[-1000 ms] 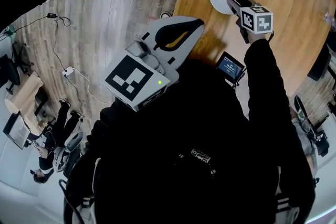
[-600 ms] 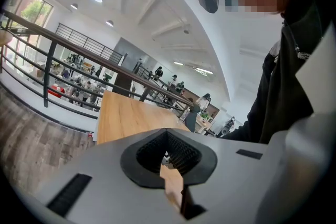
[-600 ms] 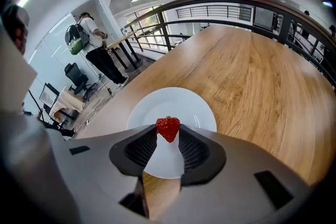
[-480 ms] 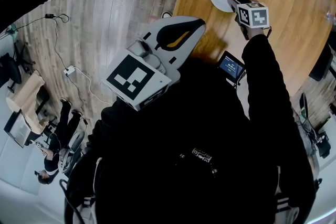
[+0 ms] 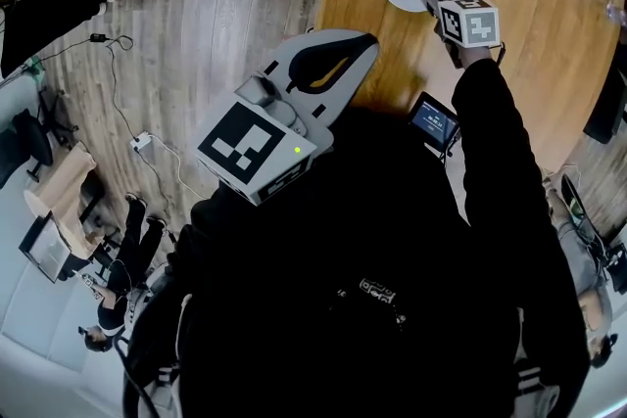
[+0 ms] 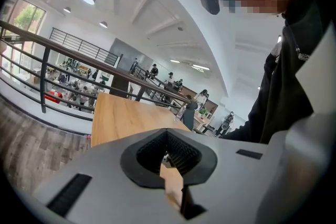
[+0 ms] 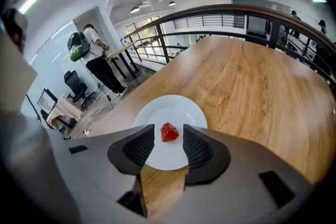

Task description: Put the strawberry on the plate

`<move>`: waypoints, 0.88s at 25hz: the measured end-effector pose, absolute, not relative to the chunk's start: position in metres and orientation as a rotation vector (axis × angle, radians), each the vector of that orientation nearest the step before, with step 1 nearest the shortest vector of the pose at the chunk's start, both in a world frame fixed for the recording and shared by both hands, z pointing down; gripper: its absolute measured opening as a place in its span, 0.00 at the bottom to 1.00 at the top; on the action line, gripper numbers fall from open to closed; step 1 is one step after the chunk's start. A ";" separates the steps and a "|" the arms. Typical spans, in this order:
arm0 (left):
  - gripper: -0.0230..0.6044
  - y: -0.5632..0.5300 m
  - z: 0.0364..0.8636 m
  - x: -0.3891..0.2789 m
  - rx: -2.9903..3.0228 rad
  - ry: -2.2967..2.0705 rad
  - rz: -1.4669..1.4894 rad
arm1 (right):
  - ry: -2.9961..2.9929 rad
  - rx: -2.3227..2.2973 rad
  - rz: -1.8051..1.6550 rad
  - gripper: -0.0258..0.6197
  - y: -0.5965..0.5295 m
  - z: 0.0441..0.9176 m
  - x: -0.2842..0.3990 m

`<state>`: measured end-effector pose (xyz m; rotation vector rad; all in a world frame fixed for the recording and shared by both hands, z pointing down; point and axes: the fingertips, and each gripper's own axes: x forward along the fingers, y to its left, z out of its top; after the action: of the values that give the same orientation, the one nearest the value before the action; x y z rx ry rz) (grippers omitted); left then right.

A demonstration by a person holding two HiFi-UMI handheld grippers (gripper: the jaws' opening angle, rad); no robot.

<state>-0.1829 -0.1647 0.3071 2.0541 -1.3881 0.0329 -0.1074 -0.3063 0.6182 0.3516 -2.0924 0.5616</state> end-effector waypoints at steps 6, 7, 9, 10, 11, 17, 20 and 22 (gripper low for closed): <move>0.04 -0.168 0.289 -0.155 2.102 -1.351 0.029 | -2.202 0.369 0.570 0.29 -0.309 0.566 -0.087; 0.04 -0.170 0.286 -0.150 2.110 -1.344 0.024 | -2.218 0.359 0.580 0.27 -0.309 0.561 -0.082; 0.04 -0.171 0.278 -0.139 2.125 -1.331 0.018 | -2.257 0.326 0.623 0.15 -0.304 0.545 -0.071; 0.04 -0.171 0.275 -0.133 2.134 -1.325 0.021 | -2.274 0.304 0.640 0.11 -0.299 0.537 -0.064; 0.04 -0.171 0.272 -0.126 2.145 -1.320 0.025 | -2.287 0.285 0.644 0.09 -0.294 0.531 -0.056; 0.04 -0.179 0.269 -0.099 2.199 -1.292 0.060 | -2.419 0.298 0.585 0.07 -0.288 0.466 -0.019; 0.04 -0.182 0.251 -0.085 2.239 -1.276 0.059 | -2.499 0.271 0.593 0.07 -0.269 0.416 -0.005; 0.04 -0.189 0.242 -0.070 2.283 -1.269 0.058 | -2.569 0.266 0.614 0.07 -0.264 0.381 0.010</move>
<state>-0.0701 -0.1894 0.2421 2.2825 -1.2688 0.0579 0.0095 -0.2640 0.3806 0.2656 -2.5685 0.6138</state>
